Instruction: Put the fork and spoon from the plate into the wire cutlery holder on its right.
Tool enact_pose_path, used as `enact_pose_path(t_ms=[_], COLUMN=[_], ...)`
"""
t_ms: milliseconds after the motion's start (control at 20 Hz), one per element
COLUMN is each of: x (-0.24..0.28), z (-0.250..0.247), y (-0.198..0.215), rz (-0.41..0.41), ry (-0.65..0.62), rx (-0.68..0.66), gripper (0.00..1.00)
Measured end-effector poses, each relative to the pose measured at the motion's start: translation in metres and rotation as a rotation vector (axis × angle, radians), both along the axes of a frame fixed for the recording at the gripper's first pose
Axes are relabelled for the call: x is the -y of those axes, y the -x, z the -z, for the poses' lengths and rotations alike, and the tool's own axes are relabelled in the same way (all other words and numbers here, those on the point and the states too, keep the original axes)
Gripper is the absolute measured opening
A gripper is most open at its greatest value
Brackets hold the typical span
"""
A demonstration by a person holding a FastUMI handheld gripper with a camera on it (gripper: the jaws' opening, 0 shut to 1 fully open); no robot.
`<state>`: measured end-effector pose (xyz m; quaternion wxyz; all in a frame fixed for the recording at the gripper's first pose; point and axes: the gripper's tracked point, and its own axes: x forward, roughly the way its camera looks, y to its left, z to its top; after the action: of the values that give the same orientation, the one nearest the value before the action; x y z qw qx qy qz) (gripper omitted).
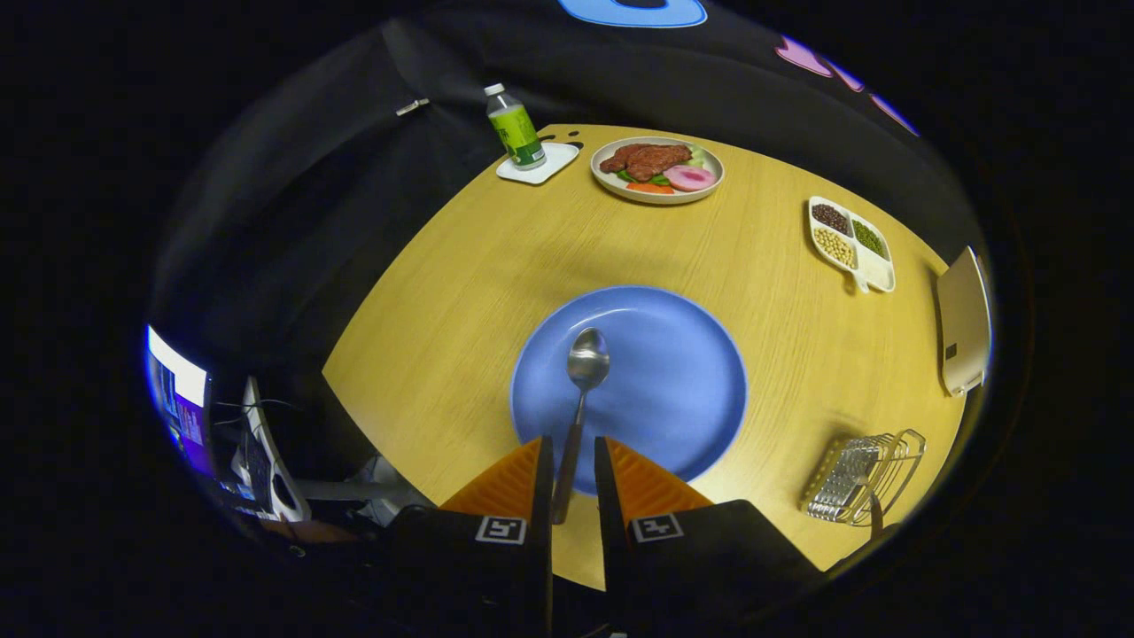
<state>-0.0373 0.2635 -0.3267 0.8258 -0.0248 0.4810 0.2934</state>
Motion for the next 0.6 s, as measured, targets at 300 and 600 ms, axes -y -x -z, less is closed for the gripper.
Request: enact_pose_path(t_ms=[300,600], x=[-0.016,-0.02], z=[0.051,0.076], y=[-0.005,-0.013], rz=[0.022,0.039], ry=[0.124,0.202], rx=[-0.014,-0.032], gripper=[0.3,0.3])
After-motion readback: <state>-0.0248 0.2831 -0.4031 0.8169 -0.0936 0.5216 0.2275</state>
